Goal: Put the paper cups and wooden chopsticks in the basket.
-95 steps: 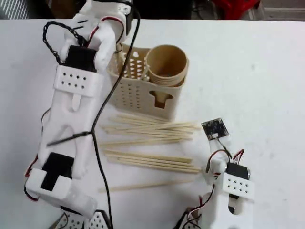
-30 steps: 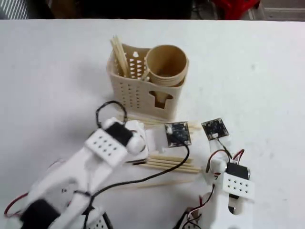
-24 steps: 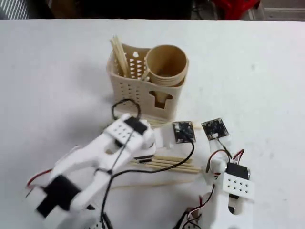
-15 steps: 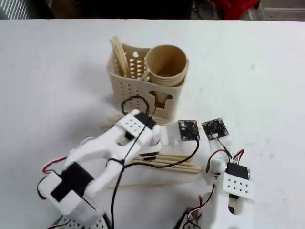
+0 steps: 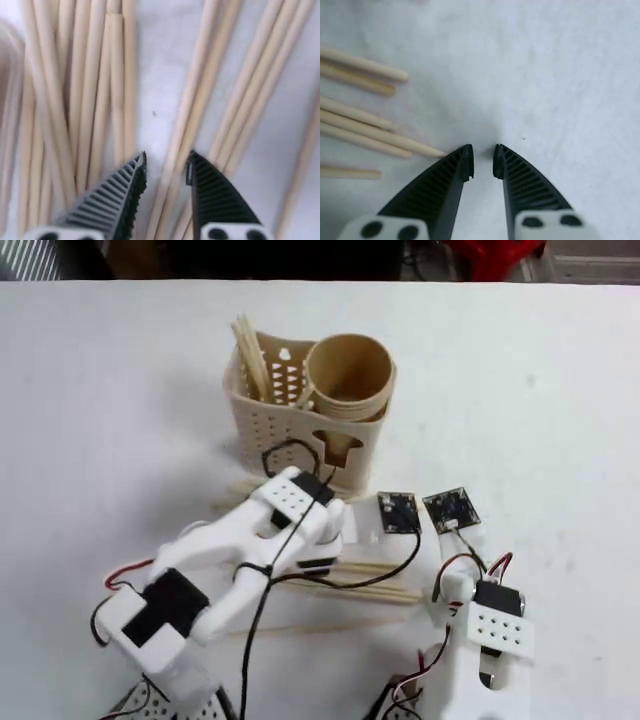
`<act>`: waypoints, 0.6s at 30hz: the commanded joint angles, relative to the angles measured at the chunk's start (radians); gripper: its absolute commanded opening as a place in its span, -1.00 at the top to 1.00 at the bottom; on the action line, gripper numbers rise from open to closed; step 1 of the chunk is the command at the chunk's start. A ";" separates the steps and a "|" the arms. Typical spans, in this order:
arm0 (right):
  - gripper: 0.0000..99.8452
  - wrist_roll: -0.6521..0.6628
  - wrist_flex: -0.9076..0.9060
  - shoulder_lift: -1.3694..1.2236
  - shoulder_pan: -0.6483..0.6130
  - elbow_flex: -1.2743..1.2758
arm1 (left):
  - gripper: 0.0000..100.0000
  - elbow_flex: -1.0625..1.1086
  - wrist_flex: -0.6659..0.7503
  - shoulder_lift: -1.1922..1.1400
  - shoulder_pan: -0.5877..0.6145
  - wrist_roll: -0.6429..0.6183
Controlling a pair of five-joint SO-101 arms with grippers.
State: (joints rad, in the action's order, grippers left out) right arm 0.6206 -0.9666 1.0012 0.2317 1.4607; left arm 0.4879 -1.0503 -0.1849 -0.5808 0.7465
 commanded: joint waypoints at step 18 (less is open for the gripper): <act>0.83 0.009 0.015 0.013 -0.002 -0.005 | 0.94 -0.029 -0.071 0.136 -0.001 -0.003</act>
State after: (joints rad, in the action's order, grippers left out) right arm 0.6206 -0.9666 1.0012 0.2317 1.4607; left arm 0.4710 -1.0978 -0.1619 -0.5777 0.7449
